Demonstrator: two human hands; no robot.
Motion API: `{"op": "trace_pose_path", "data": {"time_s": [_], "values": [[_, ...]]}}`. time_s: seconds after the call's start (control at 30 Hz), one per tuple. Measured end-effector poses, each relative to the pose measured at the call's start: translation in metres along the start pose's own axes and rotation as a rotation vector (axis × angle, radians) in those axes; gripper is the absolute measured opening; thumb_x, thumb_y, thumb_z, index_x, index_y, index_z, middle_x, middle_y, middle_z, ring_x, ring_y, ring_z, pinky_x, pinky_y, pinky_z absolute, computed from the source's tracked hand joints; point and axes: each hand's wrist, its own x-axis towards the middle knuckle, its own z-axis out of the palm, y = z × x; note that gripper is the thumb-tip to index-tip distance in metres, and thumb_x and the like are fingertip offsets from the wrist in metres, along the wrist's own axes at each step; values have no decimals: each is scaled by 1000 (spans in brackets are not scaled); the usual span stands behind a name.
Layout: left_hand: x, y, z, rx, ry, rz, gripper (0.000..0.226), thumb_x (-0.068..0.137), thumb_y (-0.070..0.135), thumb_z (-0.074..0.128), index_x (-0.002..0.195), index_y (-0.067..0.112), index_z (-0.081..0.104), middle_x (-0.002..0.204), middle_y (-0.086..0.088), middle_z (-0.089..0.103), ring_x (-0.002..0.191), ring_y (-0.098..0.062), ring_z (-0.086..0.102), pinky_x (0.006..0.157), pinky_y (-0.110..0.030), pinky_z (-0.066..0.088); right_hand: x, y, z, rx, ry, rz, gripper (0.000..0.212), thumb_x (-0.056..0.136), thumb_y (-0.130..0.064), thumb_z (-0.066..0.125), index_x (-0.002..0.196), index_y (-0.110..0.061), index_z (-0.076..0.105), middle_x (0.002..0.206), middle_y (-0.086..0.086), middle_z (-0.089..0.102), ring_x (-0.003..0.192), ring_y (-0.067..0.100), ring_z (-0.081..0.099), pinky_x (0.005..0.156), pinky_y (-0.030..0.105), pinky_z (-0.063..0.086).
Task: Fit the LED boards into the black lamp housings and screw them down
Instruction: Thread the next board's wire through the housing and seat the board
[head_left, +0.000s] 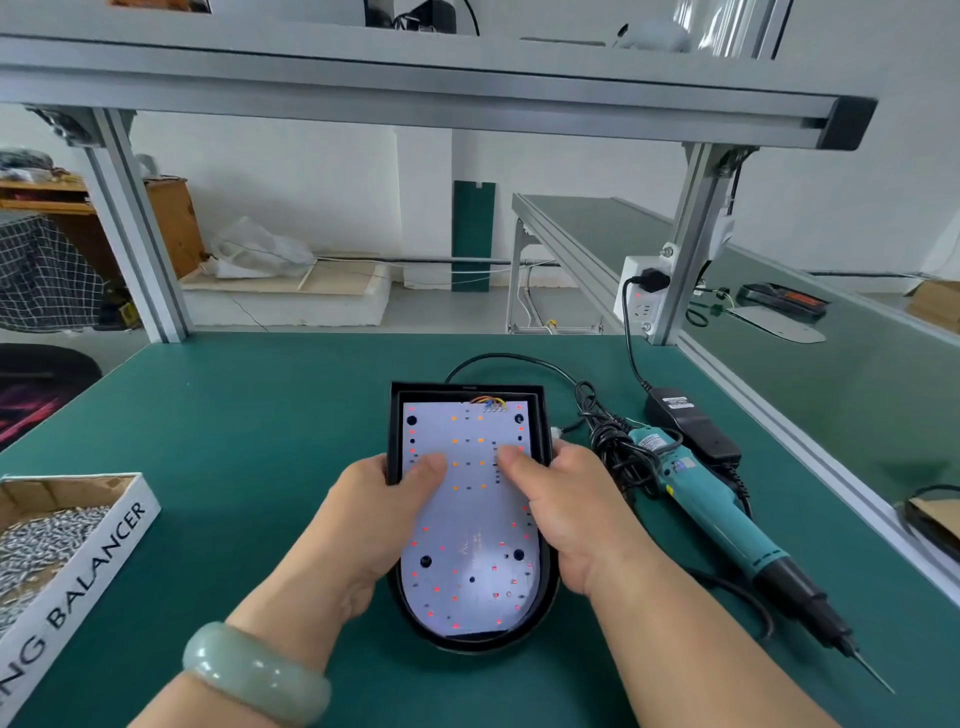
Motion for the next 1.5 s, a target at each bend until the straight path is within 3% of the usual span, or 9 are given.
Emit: {"op": "trace_pose_path", "data": {"time_s": [0.23,0.47,0.6,0.73,1.0,1.17,1.27,1.37,1.5], "values": [[2,7,2,-38,41,-5,22,91,30,63,86,10,71,86,-9,75,85,-37,71,81,-57,55,-1,-5,4,-32,82,-6,33,94,-30,55,82,0,57,72,25,47,68,19,44,65,30,36],[4,26,10,-79,203,116,21,91,35,60,86,15,64,97,-20,69,77,-31,63,82,-61,52,-1,-4,7,-184,162,-142,42,96,-32,51,59,-17,36,52,-5,30,50,14,26,42,21,22],[2,30,10,-3,253,168,27,89,34,62,87,7,62,81,-18,63,68,-23,53,78,-57,53,-1,-5,7,-90,99,-97,33,96,-28,49,67,-11,47,66,6,37,61,16,34,59,27,29],[1,34,10,-8,203,179,17,90,28,62,89,10,63,94,-21,69,83,-43,65,77,-61,54,2,-2,5,-21,90,-59,50,94,-41,56,92,9,61,90,20,71,70,16,55,66,30,44],[4,31,10,-7,240,189,22,89,29,63,88,7,64,97,-24,67,70,-25,57,78,-57,53,0,-4,3,-136,126,-163,43,96,-33,54,56,-19,44,41,-16,41,38,3,34,38,12,30],[7,29,9,-28,234,186,18,89,27,64,87,9,65,96,-21,69,72,-34,62,77,-55,54,-1,-3,3,-68,93,-122,29,93,-29,60,70,-12,61,61,-7,64,51,8,56,46,14,44],[7,23,3,-13,108,137,14,85,21,67,96,14,64,86,-8,73,72,-20,70,66,-42,59,-2,-3,0,-26,40,-65,10,90,-17,66,81,-13,68,78,-3,75,67,13,72,55,23,55],[9,16,2,192,114,139,8,81,7,65,85,14,64,74,0,71,62,-17,65,54,-25,52,2,2,-1,-31,79,9,7,89,-14,67,84,-10,70,82,4,76,66,15,72,52,23,55],[10,15,8,202,156,89,5,82,10,65,86,13,65,80,-5,71,67,-23,65,63,-33,55,6,7,1,-144,81,64,13,87,-16,66,81,-4,68,77,3,70,59,17,64,51,18,48]]}}
